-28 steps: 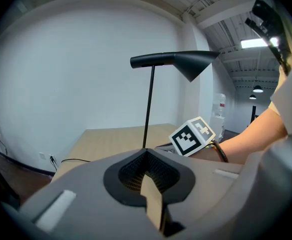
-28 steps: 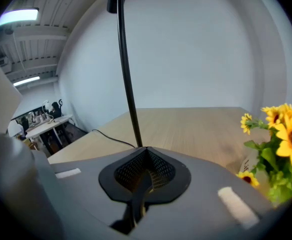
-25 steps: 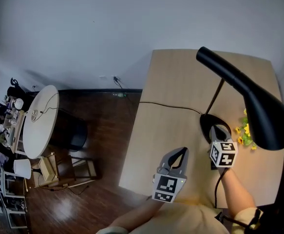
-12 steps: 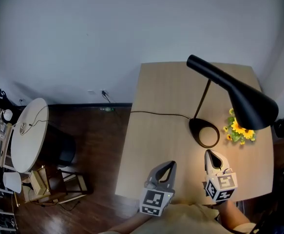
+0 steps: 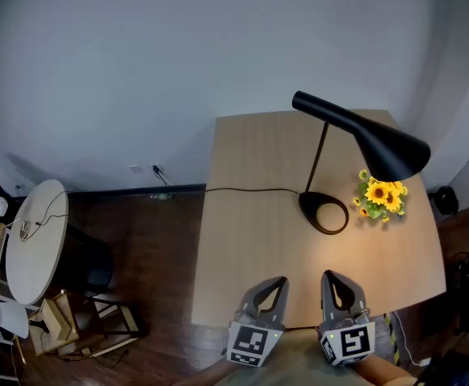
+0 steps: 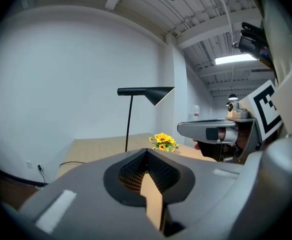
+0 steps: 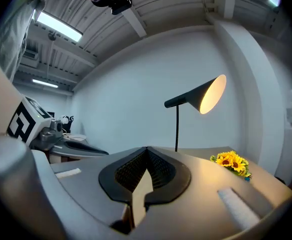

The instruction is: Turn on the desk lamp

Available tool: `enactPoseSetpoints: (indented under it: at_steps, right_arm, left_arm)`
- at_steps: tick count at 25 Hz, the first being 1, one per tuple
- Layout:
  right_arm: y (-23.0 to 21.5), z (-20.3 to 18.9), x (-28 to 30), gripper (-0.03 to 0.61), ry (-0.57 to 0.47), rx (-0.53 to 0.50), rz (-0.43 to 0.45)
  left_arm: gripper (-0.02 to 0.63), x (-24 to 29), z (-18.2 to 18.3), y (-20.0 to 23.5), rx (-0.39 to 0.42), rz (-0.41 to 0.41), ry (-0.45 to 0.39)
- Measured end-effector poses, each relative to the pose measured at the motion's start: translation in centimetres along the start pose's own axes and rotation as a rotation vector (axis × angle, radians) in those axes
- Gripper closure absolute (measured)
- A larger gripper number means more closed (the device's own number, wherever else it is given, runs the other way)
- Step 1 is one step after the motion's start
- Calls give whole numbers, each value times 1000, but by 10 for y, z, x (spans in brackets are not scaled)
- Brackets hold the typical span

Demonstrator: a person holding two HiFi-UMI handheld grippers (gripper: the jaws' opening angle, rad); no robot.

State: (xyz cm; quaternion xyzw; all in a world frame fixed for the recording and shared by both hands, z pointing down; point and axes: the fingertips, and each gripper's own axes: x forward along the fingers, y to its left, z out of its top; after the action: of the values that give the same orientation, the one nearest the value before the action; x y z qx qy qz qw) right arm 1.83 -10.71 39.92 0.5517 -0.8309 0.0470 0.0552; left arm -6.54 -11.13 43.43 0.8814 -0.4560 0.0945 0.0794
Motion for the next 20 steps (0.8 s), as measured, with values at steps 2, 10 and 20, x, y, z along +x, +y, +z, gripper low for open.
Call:
enactPoseSetpoints:
  at_steps: [2,10,20]
  right_arm:
    - [2,-2,-11,578,3,-3,-29]
    - [11,-15,-57,578,48,-4,-120]
    - [-21,-7,-86,578,-10,9,-88]
  left_arm:
    - [614,-7,-2,-8,4,-30,-7]
    - [614,-27,-10,-42,-14,-133,-28]
    - [614,-21,1,-76,18,-67,-30]
